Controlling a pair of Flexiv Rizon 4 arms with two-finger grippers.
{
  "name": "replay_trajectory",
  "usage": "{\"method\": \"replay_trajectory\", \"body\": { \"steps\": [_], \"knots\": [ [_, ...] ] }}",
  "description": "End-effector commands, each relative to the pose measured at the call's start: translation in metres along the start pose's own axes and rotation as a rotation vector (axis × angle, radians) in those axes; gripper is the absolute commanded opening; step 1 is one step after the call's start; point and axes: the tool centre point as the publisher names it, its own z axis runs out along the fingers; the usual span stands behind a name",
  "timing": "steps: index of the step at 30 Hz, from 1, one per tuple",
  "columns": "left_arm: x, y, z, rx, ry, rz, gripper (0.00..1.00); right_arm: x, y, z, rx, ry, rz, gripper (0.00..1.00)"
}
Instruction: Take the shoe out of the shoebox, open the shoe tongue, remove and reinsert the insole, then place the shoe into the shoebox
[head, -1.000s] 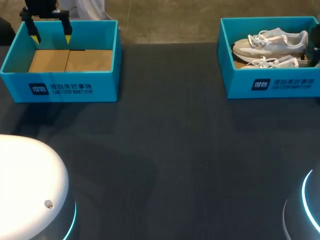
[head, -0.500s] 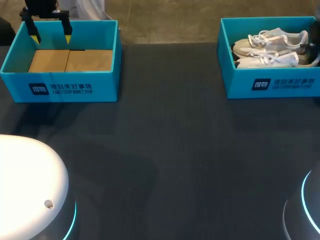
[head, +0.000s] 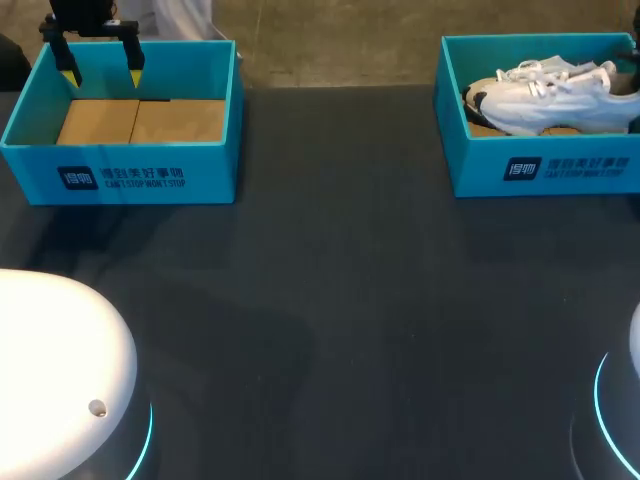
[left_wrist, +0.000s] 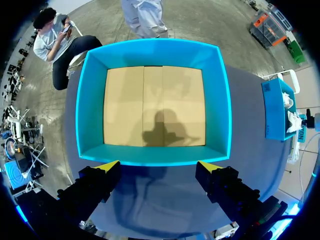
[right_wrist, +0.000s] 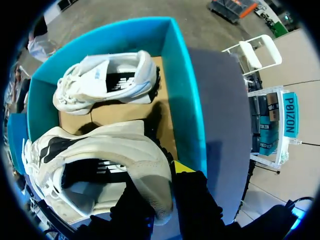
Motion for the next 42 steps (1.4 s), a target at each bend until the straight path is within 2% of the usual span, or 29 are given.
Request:
{"method": "replay_trajectory", "body": {
  "steps": [1,7,14,18,22,24,27,42],
  "knots": [
    [0.0,0.0,0.0,0.0,0.0,0.0,1.0,-0.003,-0.006,-0.027,-0.017,-0.022,0.014,0.0],
    [0.0,0.0,0.0,0.0,0.0,0.0,1.0,-0.009,-0.012,-0.058,-0.02,-0.064,0.039,0.0],
    [0.0,0.0,0.0,0.0,0.0,0.0,1.0,-0.009,-0.032,-0.094,-0.025,-0.092,0.042,0.0],
    [0.0,0.0,0.0,0.0,0.0,0.0,1.0,-0.011,-0.037,-0.107,-0.032,-0.125,0.054,0.0],
    [0.0,0.0,0.0,0.0,0.0,0.0,1.0,-0.01,-0.054,-0.122,-0.036,-0.129,0.069,0.0],
    [0.0,0.0,0.0,0.0,0.0,0.0,1.0,-0.007,-0.07,-0.13,-0.04,-0.129,0.072,0.0],
    [0.0,0.0,0.0,0.0,0.0,0.0,1.0,-0.004,-0.084,-0.134,-0.045,-0.134,0.069,0.0],
    [0.0,0.0,0.0,0.0,0.0,0.0,1.0,-0.004,-0.084,-0.134,-0.045,-0.134,0.069,0.0]
  ]
}}
